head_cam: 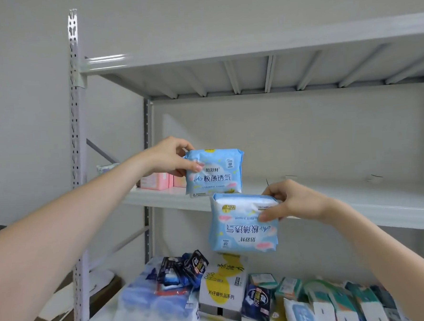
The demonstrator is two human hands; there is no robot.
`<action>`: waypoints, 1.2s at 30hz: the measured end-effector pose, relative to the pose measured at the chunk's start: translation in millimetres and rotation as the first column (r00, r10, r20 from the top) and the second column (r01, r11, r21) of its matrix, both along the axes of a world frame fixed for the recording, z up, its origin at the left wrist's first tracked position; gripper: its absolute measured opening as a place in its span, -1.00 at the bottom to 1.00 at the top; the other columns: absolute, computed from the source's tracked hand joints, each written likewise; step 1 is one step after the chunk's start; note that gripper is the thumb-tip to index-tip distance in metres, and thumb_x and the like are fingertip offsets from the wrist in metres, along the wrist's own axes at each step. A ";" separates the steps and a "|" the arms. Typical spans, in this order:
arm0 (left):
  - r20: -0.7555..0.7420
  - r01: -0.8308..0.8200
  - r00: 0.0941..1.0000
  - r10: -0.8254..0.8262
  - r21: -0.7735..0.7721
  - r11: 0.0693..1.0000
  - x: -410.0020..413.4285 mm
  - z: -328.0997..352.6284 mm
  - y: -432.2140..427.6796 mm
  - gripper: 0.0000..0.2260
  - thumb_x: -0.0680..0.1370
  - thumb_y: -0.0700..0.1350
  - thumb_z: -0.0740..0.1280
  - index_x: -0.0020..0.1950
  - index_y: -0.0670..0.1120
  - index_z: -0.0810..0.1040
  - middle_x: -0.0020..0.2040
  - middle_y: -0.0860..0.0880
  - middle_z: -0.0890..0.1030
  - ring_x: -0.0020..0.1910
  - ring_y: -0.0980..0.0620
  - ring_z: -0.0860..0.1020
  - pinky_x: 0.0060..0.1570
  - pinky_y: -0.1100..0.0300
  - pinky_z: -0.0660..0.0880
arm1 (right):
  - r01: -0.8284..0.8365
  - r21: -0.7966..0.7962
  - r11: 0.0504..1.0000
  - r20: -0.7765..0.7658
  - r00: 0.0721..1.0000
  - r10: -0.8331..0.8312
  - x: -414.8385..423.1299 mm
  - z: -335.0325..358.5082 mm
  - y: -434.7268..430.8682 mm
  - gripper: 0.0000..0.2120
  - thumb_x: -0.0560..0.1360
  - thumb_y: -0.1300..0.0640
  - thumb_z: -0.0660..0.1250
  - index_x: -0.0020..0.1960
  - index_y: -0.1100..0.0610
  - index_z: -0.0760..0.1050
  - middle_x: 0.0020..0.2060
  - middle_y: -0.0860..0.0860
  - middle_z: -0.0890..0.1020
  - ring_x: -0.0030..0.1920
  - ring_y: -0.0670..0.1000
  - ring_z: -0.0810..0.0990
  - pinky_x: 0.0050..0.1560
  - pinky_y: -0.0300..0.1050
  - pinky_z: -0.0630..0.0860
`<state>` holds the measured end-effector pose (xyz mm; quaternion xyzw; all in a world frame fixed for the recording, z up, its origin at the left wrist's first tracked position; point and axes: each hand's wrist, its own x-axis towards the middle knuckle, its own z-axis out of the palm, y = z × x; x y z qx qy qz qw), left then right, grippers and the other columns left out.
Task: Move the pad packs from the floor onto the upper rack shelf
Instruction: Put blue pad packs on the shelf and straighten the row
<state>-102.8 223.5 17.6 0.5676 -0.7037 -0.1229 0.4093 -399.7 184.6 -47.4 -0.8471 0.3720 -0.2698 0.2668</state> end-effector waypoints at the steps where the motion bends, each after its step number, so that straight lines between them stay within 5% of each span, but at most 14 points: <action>1: 0.004 0.000 1.000 0.000 -0.008 1.000 8.6 5.0 -8.9 -0.68 0.40 -0.14 0.54 0.08 -0.19 0.57 0.02 -0.18 0.64 -0.11 -0.08 0.65 -0.02 0.01 0.64 | 0.001 0.000 1.000 0.021 1.000 -0.001 6.7 1.8 -7.5 -0.73 0.31 0.19 0.58 -0.08 0.22 0.55 -0.24 0.05 0.63 -0.25 -0.07 0.60 -0.19 -0.18 0.53; 5: 0.028 0.027 0.999 -0.026 -0.015 1.000 36.8 27.3 -46.6 -0.70 0.40 -0.15 0.55 0.06 -0.16 0.57 0.04 -0.18 0.64 -0.06 -0.13 0.67 0.00 -0.02 0.63 | 0.025 -0.006 1.000 0.090 0.996 -0.025 34.6 10.4 -36.8 -0.55 0.19 0.03 0.56 -0.04 0.25 0.55 -0.21 0.07 0.67 -0.18 -0.03 0.66 -0.12 -0.11 0.57; 10: 0.021 0.058 0.998 -0.057 -0.038 0.998 62.4 45.2 -106.1 -0.69 0.38 -0.11 0.56 0.05 -0.15 0.59 0.01 -0.15 0.66 -0.05 -0.13 0.68 -0.01 -0.01 0.63 | 0.056 -0.008 0.998 0.150 0.987 -0.054 61.1 23.7 -74.3 -0.60 0.22 0.06 0.55 -0.06 0.24 0.55 -0.20 0.13 0.68 -0.19 -0.01 0.68 -0.27 -0.25 0.53; 16: 0.009 0.102 0.995 -0.102 -0.040 0.994 75.5 50.3 -186.5 -0.70 0.38 -0.10 0.57 0.02 -0.15 0.58 0.03 -0.19 0.65 -0.19 -0.04 0.65 -0.08 0.08 0.65 | 0.122 -0.030 0.992 0.159 0.980 -0.116 81.6 42.0 -132.7 -0.55 0.19 0.01 0.55 -0.04 0.24 0.55 -0.10 0.19 0.69 -0.09 0.10 0.69 0.03 0.05 0.60; 22: -0.017 0.094 0.995 -0.095 -0.052 0.994 83.4 58.4 -253.9 -0.67 0.39 -0.14 0.56 0.04 -0.18 0.54 -0.02 -0.18 0.62 -0.24 -0.04 0.61 -0.09 0.08 0.64 | 0.190 -0.053 0.980 0.137 0.974 -0.181 94.8 57.8 -194.7 -0.50 0.17 -0.01 0.55 -0.02 0.25 0.56 -0.06 0.21 0.68 -0.09 0.09 0.69 0.05 0.06 0.60; 29: 0.045 0.111 0.993 -0.112 0.009 0.994 94.1 68.9 -333.0 -0.70 0.39 -0.13 0.56 -0.01 -0.14 0.52 -0.11 -0.12 0.62 -0.29 0.00 0.61 -0.11 0.10 0.64 | 0.275 -0.022 0.961 0.041 0.961 -0.274 102.1 67.2 -267.6 -0.74 0.33 0.13 0.56 -0.08 0.19 0.56 -0.08 0.19 0.70 0.00 0.17 0.68 0.11 0.07 0.59; 34: 0.123 0.147 0.980 -0.156 0.072 0.986 90.9 65.2 -388.1 -0.68 0.38 -0.11 0.56 0.00 -0.17 0.52 -0.12 -0.12 0.64 -0.25 -0.02 0.63 -0.03 0.05 0.63 | 0.325 -0.020 0.945 0.012 0.946 -0.325 107.4 68.9 -305.7 -0.79 0.32 0.16 0.56 -0.15 0.18 0.57 -0.10 0.20 0.70 -0.10 0.12 0.69 -0.18 -0.14 0.57; 36: 0.141 0.155 0.976 -0.166 0.088 0.984 87.6 63.3 -407.1 -0.66 0.39 -0.11 0.56 0.04 -0.19 0.53 -0.10 -0.12 0.65 -0.25 -0.01 0.64 -0.06 0.09 0.63 | 0.338 -0.010 0.941 -0.005 0.941 -0.338 108.1 71.1 -320.2 -0.78 0.32 0.17 0.57 -0.13 0.21 0.58 -0.09 0.21 0.70 -0.05 0.16 0.69 -0.06 -0.05 0.62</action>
